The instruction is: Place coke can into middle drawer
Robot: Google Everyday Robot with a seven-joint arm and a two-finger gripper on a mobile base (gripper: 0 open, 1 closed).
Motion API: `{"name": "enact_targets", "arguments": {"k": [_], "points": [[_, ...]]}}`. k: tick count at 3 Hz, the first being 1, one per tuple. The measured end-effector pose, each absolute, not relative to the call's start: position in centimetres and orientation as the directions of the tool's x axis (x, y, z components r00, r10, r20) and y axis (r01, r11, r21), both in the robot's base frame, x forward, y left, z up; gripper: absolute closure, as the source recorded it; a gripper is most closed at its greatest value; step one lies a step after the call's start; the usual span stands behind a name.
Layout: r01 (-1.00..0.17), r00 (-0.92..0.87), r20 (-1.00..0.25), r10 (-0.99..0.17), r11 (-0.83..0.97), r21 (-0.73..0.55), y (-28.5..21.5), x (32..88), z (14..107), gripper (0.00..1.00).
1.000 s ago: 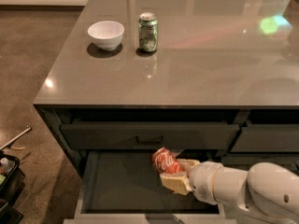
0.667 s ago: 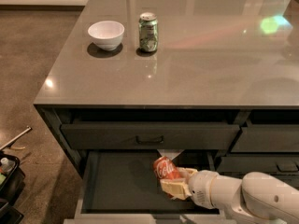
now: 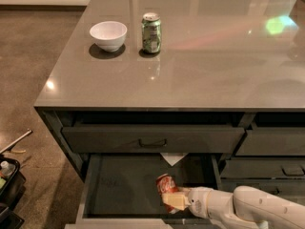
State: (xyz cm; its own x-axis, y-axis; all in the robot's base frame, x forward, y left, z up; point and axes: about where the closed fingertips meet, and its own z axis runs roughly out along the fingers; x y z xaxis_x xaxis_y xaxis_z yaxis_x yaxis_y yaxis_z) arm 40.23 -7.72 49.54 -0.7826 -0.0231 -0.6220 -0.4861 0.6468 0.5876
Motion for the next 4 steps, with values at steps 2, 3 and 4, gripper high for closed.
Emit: {"name": "enact_targets", "arguments": {"k": [2, 3, 4], "points": [[-0.397, -0.835, -0.549, 0.026, 0.663, 0.635, -8.4, 40.4, 45.7, 0.81], [-0.362, -0.833, -0.55, 0.057, 0.696, 0.62, -9.2, 40.5, 45.2, 0.58], [-0.298, -0.832, -0.545, 0.108, 0.742, 0.601, -10.6, 41.0, 44.2, 0.34]]}}
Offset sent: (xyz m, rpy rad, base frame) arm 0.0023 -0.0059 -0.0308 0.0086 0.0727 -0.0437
